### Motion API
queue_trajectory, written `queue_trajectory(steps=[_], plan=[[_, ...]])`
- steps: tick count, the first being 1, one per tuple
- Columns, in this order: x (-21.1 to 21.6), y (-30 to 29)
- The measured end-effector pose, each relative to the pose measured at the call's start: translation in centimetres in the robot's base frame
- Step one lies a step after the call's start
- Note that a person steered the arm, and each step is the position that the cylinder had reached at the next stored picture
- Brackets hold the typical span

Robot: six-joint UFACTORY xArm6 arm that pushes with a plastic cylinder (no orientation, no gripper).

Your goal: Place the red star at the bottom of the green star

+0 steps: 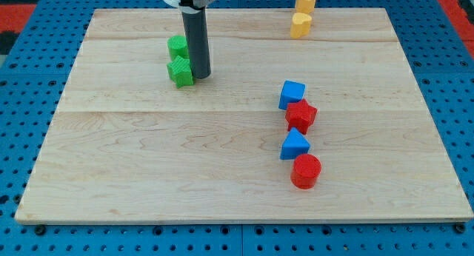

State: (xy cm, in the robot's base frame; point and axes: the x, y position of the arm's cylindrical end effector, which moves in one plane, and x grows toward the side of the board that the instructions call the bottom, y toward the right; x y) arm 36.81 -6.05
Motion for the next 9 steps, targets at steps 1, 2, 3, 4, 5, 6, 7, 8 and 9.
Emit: queue_trajectory(steps=[1, 2, 3, 4, 5, 6, 7, 8, 9], plan=[[0.9, 3.1], [0.2, 5.6], [0.2, 3.3], [0.2, 0.2], [0.1, -0.6], [-0.1, -2.1], [-0.2, -1.6], [-0.2, 5.4], [-0.1, 14.3]])
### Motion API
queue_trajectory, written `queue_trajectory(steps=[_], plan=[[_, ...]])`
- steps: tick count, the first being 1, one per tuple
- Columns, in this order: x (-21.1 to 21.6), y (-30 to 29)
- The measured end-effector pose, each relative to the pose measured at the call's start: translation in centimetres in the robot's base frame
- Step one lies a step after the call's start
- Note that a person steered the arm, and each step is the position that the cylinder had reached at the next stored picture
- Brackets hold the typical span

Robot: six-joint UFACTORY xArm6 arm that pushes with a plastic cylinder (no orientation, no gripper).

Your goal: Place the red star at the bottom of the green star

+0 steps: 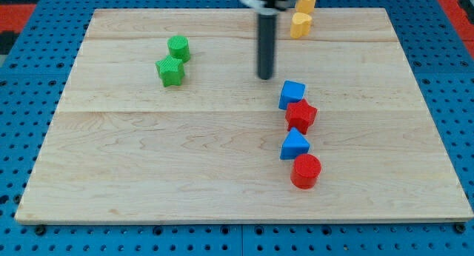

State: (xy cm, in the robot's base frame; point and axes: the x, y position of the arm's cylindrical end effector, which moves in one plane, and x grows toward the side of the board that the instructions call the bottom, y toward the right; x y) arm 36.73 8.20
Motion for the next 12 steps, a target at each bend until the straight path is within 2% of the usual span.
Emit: queue_trajectory(steps=[1, 2, 3, 5, 6, 7, 8, 9, 10, 12], plan=[[3.1, 9.5], [9.0, 9.8], [9.9, 4.5], [5.9, -8.3], [6.5, -11.0], [9.4, -6.0], [11.1, -6.6], [10.6, -11.5], [8.9, -13.8], [7.2, -14.7]])
